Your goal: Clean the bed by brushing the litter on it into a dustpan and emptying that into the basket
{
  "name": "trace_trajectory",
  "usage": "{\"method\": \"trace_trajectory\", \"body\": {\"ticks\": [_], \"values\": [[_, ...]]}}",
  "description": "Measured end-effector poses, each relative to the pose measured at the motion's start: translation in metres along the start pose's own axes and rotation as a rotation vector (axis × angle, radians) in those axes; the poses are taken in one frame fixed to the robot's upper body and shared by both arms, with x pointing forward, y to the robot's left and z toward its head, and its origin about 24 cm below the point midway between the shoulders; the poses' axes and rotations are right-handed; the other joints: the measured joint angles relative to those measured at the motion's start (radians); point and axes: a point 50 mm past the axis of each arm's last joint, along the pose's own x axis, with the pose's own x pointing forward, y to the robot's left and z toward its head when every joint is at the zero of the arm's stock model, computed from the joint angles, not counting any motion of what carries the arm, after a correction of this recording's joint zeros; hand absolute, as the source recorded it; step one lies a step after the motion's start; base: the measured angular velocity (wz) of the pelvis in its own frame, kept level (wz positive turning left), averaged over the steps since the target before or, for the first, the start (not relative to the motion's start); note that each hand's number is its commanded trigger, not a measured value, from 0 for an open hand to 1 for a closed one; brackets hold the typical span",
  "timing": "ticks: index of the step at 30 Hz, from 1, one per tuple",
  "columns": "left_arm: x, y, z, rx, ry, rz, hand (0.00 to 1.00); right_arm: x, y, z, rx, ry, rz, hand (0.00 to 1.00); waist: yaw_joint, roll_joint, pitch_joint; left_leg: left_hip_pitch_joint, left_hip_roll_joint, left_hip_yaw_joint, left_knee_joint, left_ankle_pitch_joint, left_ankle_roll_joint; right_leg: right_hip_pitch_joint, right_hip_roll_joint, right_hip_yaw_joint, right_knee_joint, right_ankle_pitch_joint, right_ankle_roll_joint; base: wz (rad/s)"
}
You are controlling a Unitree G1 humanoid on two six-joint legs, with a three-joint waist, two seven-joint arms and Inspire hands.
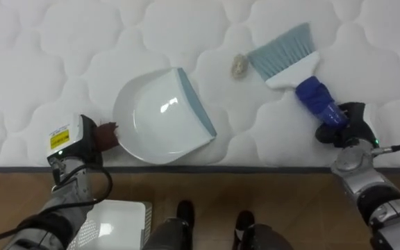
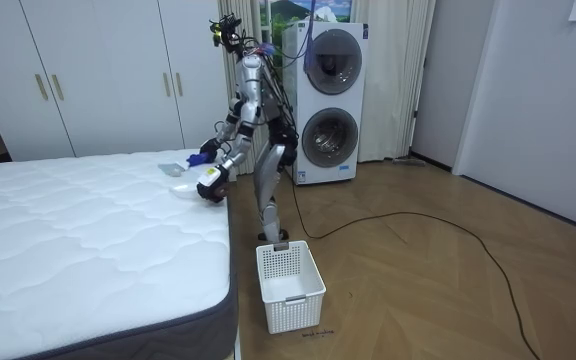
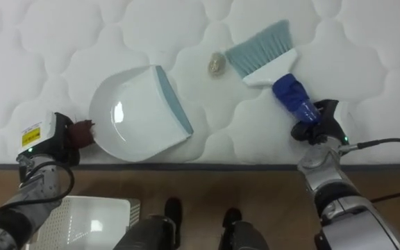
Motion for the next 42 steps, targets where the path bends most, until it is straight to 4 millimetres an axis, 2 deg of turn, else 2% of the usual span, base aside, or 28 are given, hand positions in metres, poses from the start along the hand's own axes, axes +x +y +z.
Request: {"method": "trace_trajectory", "body": {"ticks": [13,19,22,24,25,28,30,33,38,42], "values": [[0.001,0.002,0.004,0.015,-0.011,0.001,1.0,0.002,-0.006,-0.003,-0.051,0.009,-0.015,1.0,-0.001,-0.001,0.0,-0.006,-0.012,-0.006,0.026,0.0,0.001,-0.007,-0.016,0.0,0.037,-0.016,0.002,0.03],[0.002,0.003,0.005,0.022,-0.01,0.006,1.0,0.005,-0.013,-0.005,-0.23,-0.061,-0.027,1.0,0.002,-0.011,0.0008,-0.01,-0.021,0.001,0.038,0.0,0.003,-0.023,-0.043,0.005,0.075,-0.037,0.003,0.05],[0.006,0.009,0.006,0.056,-0.032,0.026,1.0,0.008,-0.02,-0.002,-0.355,-0.104,-0.044,1.0,0.012,-0.04,0.0011,-0.018,-0.023,0.016,0.041,0.001,0.005,-0.045,-0.051,0.012,0.102,-0.044,0.001,-0.03],[0.01,0.017,0.005,0.089,-0.053,0.053,1.0,0.013,-0.032,-0.003,-0.466,-0.128,-0.07,1.0,0.022,-0.064,0.0018,-0.025,-0.02,0.017,0.049,0.002,0.005,-0.053,-0.048,0.019,0.108,-0.043,-0.001,0.0],[0.011,0.018,0.004,0.093,-0.053,0.057,1.0,0.015,-0.036,-0.003,-0.496,-0.133,-0.081,1.0,0.022,-0.069,0.0018,-0.025,-0.019,0.017,0.051,0.002,0.005,-0.053,-0.047,0.02,0.109,-0.043,-0.001,-0.03],[0.015,0.027,0.0,0.14,-0.067,0.089,1.0,0.025,-0.066,0.005,-0.68,-0.191,-0.161,1.0,0.022,-0.101,0.0016,-0.027,-0.015,0.022,0.052,0.002,0.005,-0.054,-0.045,0.02,0.105,-0.043,-0.002,-0.07],[0.019,0.039,-0.006,0.185,-0.071,0.131,1.0,0.031,-0.086,0.015,-0.772,-0.223,-0.241,1.0,0.022,-0.136,0.0025,-0.025,-0.007,0.027,0.053,0.002,0.005,-0.052,-0.04,0.021,0.101,-0.04,-0.007,-0.09],[0.021,0.044,-0.011,0.232,-0.076,0.151,1.0,0.034,-0.1,0.026,-0.873,-0.262,-0.308,1.0,0.022,-0.162,0.0033,-0.008,0.005,0.025,0.053,0.001,0.003,-0.025,-0.028,0.006,0.082,-0.029,-0.012,-0.04],[0.022,0.052,-0.017,0.295,-0.081,0.192,1.0,0.033,-0.103,0.048,-1.015,-0.395,-0.385,1.0,0.022,-0.166,0.0038,0.0,0.014,0.025,0.044,0.0,0.002,-0.005,-0.015,0.004,0.055,-0.021,-0.011,-0.03],[0.024,0.058,-0.024,0.316,-0.065,0.207,1.0,0.031,-0.101,0.062,-1.091,-0.466,-0.424,1.0,0.027,-0.176,0.0088,0.004,0.014,0.026,0.041,0.0,0.002,-0.002,-0.011,0.007,0.048,-0.021,-0.011,0.0]]}}
